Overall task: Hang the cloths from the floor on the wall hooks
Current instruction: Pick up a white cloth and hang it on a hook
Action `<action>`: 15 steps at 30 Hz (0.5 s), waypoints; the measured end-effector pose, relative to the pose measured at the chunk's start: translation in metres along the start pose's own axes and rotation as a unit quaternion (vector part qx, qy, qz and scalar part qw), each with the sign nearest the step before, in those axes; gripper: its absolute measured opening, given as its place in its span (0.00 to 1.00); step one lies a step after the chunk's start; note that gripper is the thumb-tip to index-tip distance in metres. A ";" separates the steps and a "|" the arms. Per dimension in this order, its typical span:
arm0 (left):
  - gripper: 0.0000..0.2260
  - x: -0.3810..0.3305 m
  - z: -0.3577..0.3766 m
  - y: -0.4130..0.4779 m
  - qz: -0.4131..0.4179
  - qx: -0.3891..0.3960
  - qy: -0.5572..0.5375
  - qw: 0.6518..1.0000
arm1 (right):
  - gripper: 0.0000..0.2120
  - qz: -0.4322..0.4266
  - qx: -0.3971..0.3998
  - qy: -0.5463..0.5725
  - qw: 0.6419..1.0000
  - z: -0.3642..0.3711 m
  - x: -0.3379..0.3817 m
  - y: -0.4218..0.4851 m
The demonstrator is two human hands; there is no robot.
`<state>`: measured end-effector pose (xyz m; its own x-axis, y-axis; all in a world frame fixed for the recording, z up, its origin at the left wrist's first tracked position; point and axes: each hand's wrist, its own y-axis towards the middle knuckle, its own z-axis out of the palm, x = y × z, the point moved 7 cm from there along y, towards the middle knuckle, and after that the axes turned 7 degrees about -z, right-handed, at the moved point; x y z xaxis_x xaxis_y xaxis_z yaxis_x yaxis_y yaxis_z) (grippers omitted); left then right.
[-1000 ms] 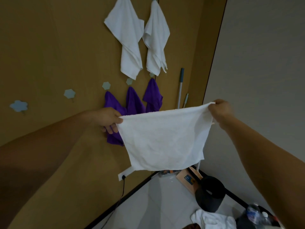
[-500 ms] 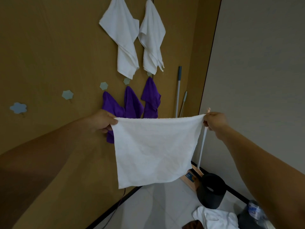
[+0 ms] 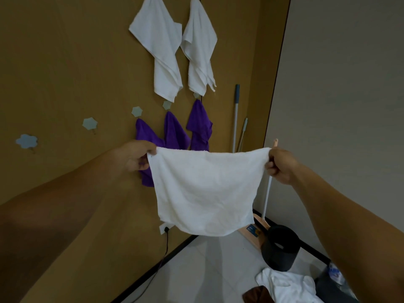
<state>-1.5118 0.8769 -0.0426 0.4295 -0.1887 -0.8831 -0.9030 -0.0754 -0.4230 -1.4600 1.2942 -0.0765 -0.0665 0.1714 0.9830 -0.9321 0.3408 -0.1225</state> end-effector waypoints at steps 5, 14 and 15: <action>0.04 0.002 0.004 -0.004 0.003 0.015 -0.058 0.998 | 0.06 0.015 0.038 0.104 0.994 0.002 -0.003 -0.003; 0.05 0.015 -0.010 0.009 -0.005 -0.061 -0.073 0.996 | 0.02 -0.090 -0.006 -0.105 0.990 -0.013 0.012 0.010; 0.05 0.015 -0.009 0.008 0.001 -0.069 -0.061 0.996 | 0.01 -0.113 -0.028 -0.089 0.989 -0.015 0.015 0.012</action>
<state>-1.5131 0.8647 -0.0573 0.4194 -0.0691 -0.9052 -0.8931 -0.2103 -0.3977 -1.4673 1.3146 -0.0654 0.0757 -0.0794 0.9940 -0.9098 0.4025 0.1015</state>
